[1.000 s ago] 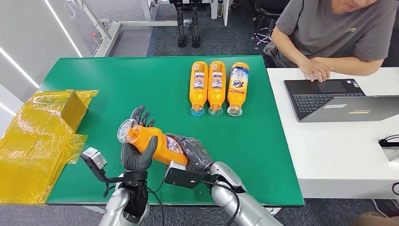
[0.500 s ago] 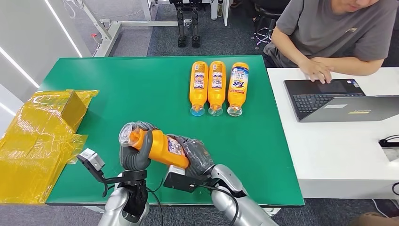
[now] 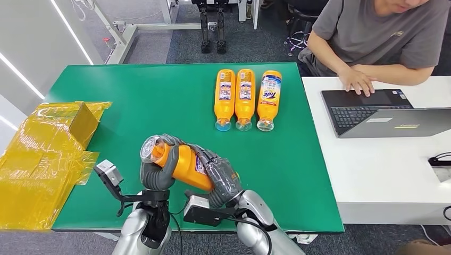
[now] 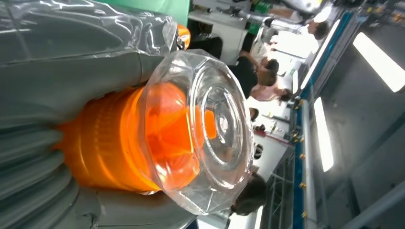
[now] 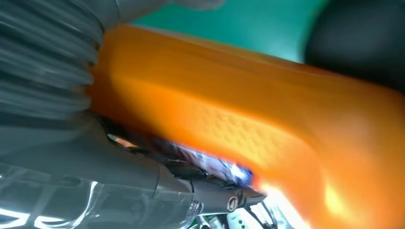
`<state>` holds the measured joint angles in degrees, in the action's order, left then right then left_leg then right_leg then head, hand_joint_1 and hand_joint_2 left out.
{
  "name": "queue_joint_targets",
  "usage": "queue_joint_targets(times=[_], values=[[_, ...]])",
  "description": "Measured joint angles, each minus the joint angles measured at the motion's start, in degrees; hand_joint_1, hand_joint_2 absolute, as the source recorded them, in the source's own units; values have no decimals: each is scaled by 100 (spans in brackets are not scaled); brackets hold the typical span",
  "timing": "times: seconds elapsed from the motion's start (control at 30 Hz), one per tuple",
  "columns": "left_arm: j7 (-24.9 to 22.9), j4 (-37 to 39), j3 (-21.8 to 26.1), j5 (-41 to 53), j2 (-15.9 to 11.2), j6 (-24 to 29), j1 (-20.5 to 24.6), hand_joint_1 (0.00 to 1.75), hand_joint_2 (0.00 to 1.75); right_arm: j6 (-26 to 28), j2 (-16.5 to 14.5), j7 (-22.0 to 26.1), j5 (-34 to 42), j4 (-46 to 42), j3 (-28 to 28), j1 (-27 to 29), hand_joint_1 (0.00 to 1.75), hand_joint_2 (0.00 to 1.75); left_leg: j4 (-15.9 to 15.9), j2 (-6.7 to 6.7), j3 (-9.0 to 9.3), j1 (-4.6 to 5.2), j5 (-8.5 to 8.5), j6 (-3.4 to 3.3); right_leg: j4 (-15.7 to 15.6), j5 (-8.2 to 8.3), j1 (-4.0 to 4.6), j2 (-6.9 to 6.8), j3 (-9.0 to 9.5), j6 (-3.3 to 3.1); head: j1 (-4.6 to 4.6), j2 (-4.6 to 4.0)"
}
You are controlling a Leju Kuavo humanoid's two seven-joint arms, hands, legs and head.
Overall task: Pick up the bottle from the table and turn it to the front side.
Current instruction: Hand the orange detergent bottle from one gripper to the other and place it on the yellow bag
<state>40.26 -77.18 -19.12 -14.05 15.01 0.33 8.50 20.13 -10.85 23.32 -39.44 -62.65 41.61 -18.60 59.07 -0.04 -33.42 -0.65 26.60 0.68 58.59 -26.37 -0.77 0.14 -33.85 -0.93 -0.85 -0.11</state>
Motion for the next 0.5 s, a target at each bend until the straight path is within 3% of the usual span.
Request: queue_joint_targets(times=[0.5], values=[[0, 1, 7, 109, 92, 303, 164, 175, 175, 885, -29, 1089, 1711, -709, -196, 426, 0, 175, 0, -1, -2, 0, 0, 0, 0, 0, 0, -1, -1, 0, -1, 0]])
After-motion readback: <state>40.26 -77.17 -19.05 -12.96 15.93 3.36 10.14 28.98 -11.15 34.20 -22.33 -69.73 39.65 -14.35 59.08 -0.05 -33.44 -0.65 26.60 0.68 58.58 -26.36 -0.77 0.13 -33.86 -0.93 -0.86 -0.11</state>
